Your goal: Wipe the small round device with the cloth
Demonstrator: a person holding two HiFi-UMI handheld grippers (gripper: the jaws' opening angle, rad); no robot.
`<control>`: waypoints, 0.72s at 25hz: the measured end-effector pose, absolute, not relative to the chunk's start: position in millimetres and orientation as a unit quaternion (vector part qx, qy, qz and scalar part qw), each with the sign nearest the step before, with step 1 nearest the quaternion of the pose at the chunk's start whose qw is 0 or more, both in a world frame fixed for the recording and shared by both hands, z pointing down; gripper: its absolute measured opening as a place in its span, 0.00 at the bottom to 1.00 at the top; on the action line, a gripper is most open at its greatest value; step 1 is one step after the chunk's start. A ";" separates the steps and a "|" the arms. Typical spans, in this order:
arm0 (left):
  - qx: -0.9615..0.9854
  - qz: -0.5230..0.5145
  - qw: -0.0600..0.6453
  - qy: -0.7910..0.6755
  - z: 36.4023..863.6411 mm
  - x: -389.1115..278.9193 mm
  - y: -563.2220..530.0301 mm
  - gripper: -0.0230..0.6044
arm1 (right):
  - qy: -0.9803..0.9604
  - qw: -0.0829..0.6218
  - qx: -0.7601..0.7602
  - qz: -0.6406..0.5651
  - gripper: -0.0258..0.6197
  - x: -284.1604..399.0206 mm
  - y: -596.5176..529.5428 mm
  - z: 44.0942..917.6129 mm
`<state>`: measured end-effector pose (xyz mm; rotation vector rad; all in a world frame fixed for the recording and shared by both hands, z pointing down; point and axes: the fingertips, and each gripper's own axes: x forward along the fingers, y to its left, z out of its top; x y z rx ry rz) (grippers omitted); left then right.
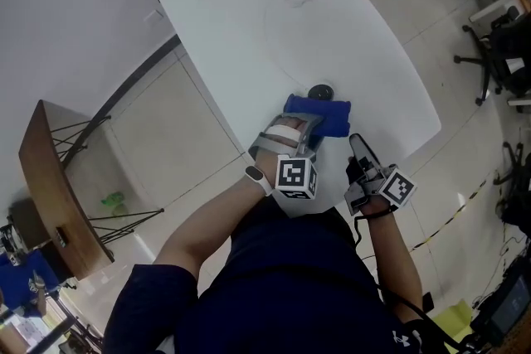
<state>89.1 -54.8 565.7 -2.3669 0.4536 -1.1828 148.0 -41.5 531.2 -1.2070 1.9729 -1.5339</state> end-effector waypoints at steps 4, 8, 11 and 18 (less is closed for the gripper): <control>-0.846 -0.492 0.183 0.093 613.8 87.6 -36.6 0.27 | 0.693 0.179 -0.431 -0.549 0.22 150.3 -37.5 539.6; -0.832 -0.524 0.167 0.066 624.5 94.9 -37.3 0.27 | 0.694 0.184 -0.429 -0.549 0.22 153.7 -36.7 540.1; -0.833 -0.532 0.135 0.070 618.9 97.9 -45.9 0.27 | 0.690 0.189 -0.431 -0.550 0.22 153.9 -37.3 539.4; -0.898 -0.380 -0.169 0.146 541.0 103.7 -61.7 0.27 | 0.692 0.186 -0.435 -0.546 0.22 158.4 -33.7 538.2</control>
